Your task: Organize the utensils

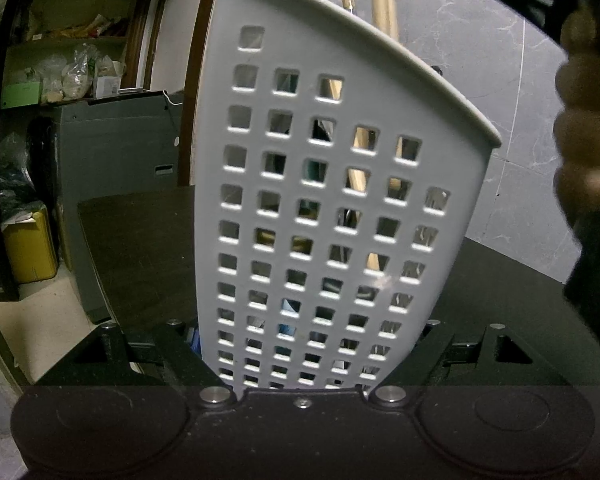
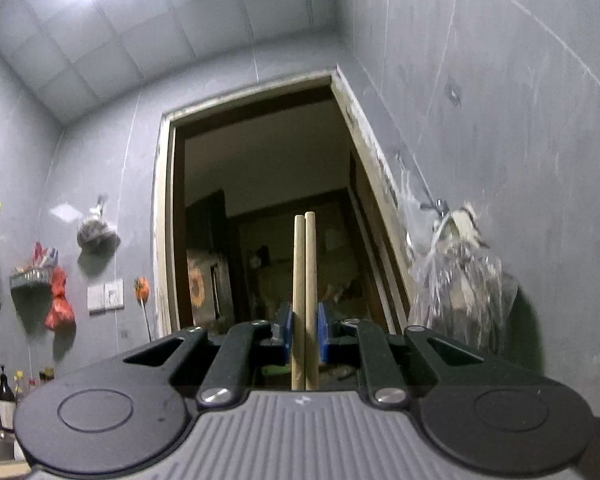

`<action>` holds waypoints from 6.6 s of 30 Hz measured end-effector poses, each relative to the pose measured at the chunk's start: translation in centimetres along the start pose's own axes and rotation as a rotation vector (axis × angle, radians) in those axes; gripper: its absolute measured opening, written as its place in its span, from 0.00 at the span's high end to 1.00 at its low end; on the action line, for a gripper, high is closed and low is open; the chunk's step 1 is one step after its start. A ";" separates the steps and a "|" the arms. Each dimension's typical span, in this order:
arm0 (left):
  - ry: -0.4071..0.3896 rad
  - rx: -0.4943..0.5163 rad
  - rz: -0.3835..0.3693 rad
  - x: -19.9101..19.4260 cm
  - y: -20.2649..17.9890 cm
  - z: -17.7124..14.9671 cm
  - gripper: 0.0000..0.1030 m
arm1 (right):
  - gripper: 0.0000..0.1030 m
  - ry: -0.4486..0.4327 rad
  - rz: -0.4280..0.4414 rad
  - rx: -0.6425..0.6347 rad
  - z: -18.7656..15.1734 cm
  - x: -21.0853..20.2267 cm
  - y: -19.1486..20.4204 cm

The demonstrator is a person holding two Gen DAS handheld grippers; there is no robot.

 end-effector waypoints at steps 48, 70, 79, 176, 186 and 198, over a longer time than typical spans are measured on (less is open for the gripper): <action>0.001 0.002 0.002 0.0 -0.1 0.0 0.20 | 0.65 0.182 -0.022 -0.199 -5.3 -4.2 0.8; -0.115 -0.018 0.068 -6.1 -1.5 0.0 0.01 | 0.01 0.126 -0.089 -0.186 -2.0 -11.0 1.1; -0.212 -0.061 0.130 -12.2 -2.8 -0.5 0.01 | 0.00 0.151 -0.155 -0.117 -1.3 -14.7 0.9; -0.191 0.025 0.246 -21.0 -8.8 -8.6 0.01 | 0.00 0.468 -0.365 -0.144 -6.6 -27.3 -1.5; -0.185 0.022 0.246 -20.9 -8.7 -8.9 0.01 | 0.00 0.471 -0.367 -0.142 -6.7 -27.3 -1.5; -0.182 0.021 0.246 -20.8 -8.7 -8.9 0.01 | 0.00 0.484 -0.359 -0.117 -7.0 -27.2 -1.8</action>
Point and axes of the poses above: each gripper's, at about its wrist camera, not at the fingertips, and x roughly the way its jaws point, y to its left, z to its top, the point moved 5 cm from there along x, roughly the way its jaws point, and after that the axes turned 8 degrees about -z, right-handed, at the moved point
